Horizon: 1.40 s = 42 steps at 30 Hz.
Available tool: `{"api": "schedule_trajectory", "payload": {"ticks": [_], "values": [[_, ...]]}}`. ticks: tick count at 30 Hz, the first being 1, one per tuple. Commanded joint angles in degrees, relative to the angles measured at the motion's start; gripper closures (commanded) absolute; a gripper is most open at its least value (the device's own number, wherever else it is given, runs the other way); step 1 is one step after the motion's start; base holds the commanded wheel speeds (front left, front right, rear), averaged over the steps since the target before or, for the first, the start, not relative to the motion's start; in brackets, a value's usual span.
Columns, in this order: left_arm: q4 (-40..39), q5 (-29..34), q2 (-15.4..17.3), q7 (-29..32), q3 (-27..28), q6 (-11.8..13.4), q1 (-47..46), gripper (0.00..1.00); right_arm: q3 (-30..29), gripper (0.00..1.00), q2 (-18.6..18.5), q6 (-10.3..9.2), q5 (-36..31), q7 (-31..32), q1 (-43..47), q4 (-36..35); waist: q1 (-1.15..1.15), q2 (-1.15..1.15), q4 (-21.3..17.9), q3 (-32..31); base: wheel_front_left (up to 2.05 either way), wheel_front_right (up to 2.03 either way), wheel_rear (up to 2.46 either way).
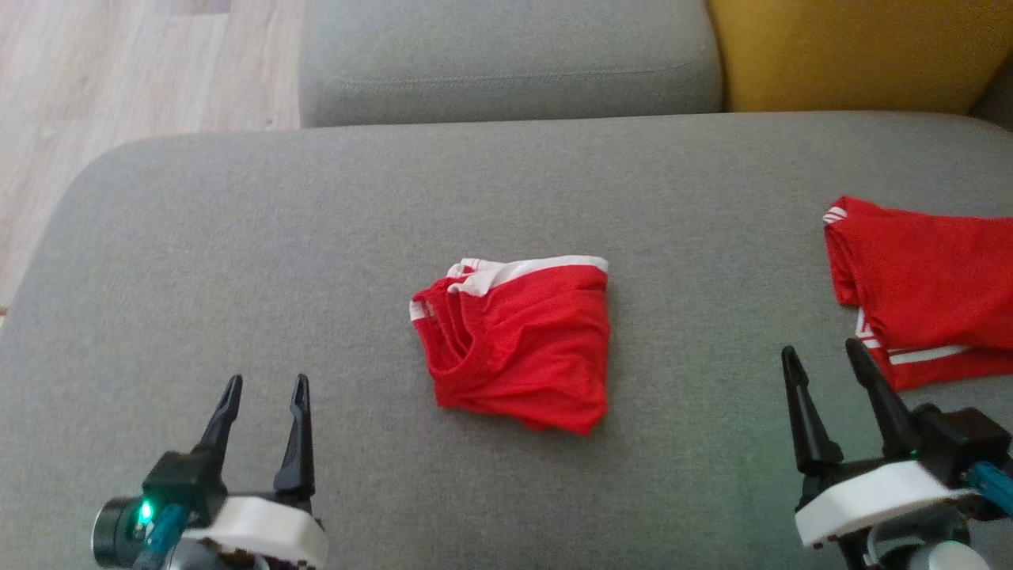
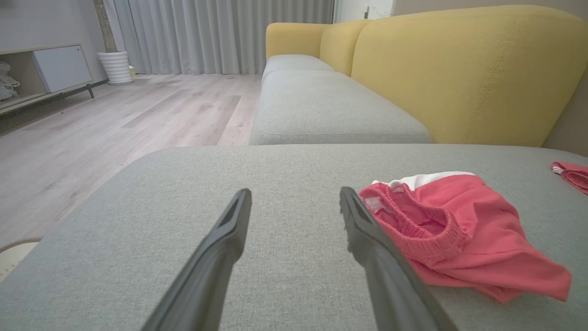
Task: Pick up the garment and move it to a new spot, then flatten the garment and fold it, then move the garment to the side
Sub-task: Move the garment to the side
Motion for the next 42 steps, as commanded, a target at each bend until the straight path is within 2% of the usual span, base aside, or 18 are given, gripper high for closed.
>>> {"api": "schedule_trajectory", "payload": {"ticks": [1, 7, 16, 18, 24, 25, 26, 27, 28, 29, 37, 42], "values": [[-2.34, -0.04, 0.81, 0.05, 1.51, -0.06, -3.89, 0.00, 1.27, 0.00, -0.50, 0.39, 0.16, 0.38, -2.66, -0.91, 0.00, 0.00, 1.11, 1.25, 0.00, 0.00, 0.00], [-1.92, 0.03, 0.31, -0.71, 0.70, -0.78, -7.73, 0.00, 5.11, 0.00, -0.39, 0.39, 1.26, 1.04, -9.14, 6.92, 0.00, 0.00, 4.24, 5.06, 0.00, 0.00, 0.00], [0.45, 0.00, -1.64, -2.20, -0.58, -1.66, -12.38, 0.00, 14.47, 0.00, 1.68, 0.39, 5.78, 3.42, -20.28, 25.91, 0.00, 0.00, 8.43, 9.44, 0.00, 0.00, 0.00], [1.15, -0.07, -2.23, -2.50, -0.74, -1.92, -13.38, 0.00, 16.62, 0.00, 2.19, 0.39, 8.53, 4.33, -22.93, 30.74, 0.00, 0.00, 9.06, 10.43, 0.00, 0.00, 0.00], [2.08, 0.02, -2.74, -2.80, -0.43, -2.12, -14.22, 0.00, 19.05, 0.00, 2.57, 0.39, 14.71, 6.59, -25.59, 36.22, 0.00, 0.00, 9.02, 11.13, 0.00, 0.00, 0.00], [2.14, 0.05, -2.78, -2.82, -0.32, -2.10, -14.26, 0.00, 19.45, 0.10, 2.59, 0.39, 15.75, 6.89, -25.83, 36.73, 0.00, 0.00, 8.82, 11.19, 0.00, 0.00, 0.00], [2.19, 0.10, -2.81, -2.83, -0.23, -2.10, -14.30, 0.00, 19.93, 0.54, 2.60, 0.39, 16.34, 7.14, -26.15, 37.22, 0.00, 0.00, 8.62, 11.24, 0.00, 0.00, 0.00], [2.19, 0.10, -2.81, -2.83, -0.23, -2.10, -14.30, 0.00, 19.93, 0.54, 2.60, 0.39, 16.34, 7.14, -26.15, 37.22, 0.00, 0.00, 8.62, 11.24, 0.00, 0.00, 0.00], [2.23, 0.16, -2.82, -2.84, -0.16, -2.13, -14.33, 0.00, 20.41, 0.89, 2.61, 0.39, 16.79, 7.10, -26.48, 37.53, 0.00, 0.00, 8.38, 11.28, 0.00, 0.00, 0.00], [2.08, 0.33, -2.84, -2.86, 0.00, -2.19, -14.43, 0.00, 21.34, 1.00, 2.63, 0.39, 17.69, 6.98, -27.00, 37.96, 0.00, 0.00, 7.84, 11.39, 0.00, 0.00, 0.00], [1.07, 0.91, -2.74, -2.87, 0.79, -2.41, -14.37, 0.00, 24.58, 1.00, 2.14, 0.39, 16.58, 4.61, -29.00, 37.84, 0.00, 0.00, 4.53, 11.75, 0.00, 0.00, 0.00], [0.12, 1.11, -2.66, -2.88, 1.47, -2.44, -14.02, 0.00, 26.97, 1.00, -0.72, 0.39, 14.32, 3.68, -29.19, 35.94, 0.00, 0.00, -0.90, 11.88, 0.00, 0.00, 0.00]]}}
